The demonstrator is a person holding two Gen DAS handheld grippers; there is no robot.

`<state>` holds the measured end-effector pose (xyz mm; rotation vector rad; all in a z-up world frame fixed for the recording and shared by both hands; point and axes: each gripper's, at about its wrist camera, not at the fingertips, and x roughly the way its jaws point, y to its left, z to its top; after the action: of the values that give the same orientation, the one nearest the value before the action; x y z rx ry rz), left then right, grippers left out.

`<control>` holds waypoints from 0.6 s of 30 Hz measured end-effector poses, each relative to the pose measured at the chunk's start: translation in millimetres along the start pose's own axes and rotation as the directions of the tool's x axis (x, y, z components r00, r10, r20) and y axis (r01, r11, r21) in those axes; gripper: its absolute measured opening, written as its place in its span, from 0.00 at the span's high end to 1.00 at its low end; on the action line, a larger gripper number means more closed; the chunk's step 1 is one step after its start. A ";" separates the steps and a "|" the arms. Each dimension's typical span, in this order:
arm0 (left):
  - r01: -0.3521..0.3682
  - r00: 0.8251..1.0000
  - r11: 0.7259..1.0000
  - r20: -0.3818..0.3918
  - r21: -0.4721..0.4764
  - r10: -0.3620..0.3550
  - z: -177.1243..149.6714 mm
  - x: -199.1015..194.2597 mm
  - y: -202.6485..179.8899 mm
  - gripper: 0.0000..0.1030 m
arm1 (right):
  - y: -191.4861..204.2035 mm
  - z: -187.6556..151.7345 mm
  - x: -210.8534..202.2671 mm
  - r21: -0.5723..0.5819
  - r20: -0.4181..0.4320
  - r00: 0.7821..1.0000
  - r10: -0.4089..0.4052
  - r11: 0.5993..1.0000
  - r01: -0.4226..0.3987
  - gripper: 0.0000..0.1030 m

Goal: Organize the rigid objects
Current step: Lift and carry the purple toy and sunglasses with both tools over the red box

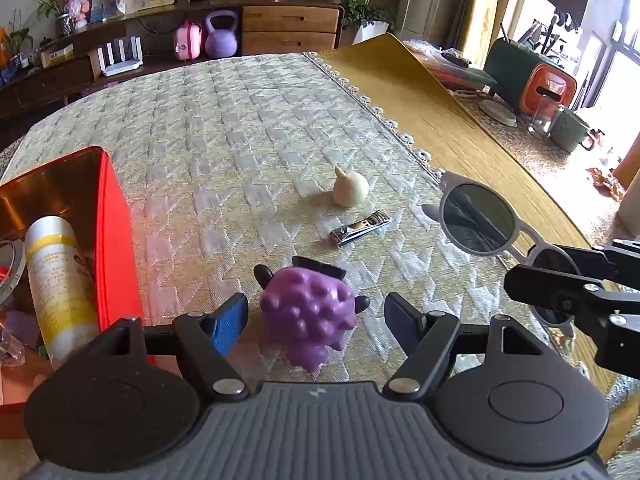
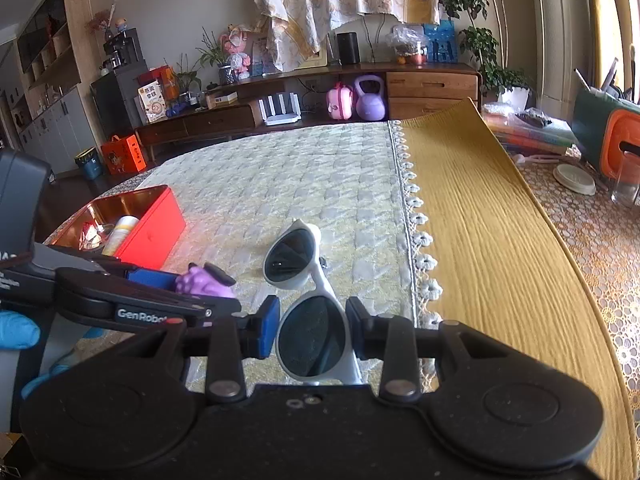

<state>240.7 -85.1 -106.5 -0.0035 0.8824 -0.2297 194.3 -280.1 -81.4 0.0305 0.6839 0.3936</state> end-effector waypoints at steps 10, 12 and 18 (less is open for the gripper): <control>-0.025 1.000 1.000 0.004 0.011 0.025 0.6 10.8 7.9 0.51 | -5.0 -4.5 4.1 0.016 -0.012 1.000 -0.003 1.000 0.003 0.66; -0.025 1.000 1.000 0.006 0.008 0.025 0.6 10.2 8.4 0.51 | -4.9 -4.9 4.6 0.018 -0.014 1.000 -0.004 1.000 0.004 0.66; -0.020 1.000 1.000 0.011 -0.021 0.020 -0.7 1.8 10.5 0.51 | -3.5 -4.0 1.6 0.018 -0.007 1.000 -0.006 1.000 0.006 0.66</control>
<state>243.4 -75.1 -109.4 -0.0156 0.8734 -0.2011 194.2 -283.2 -86.0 0.0438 0.6946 0.3825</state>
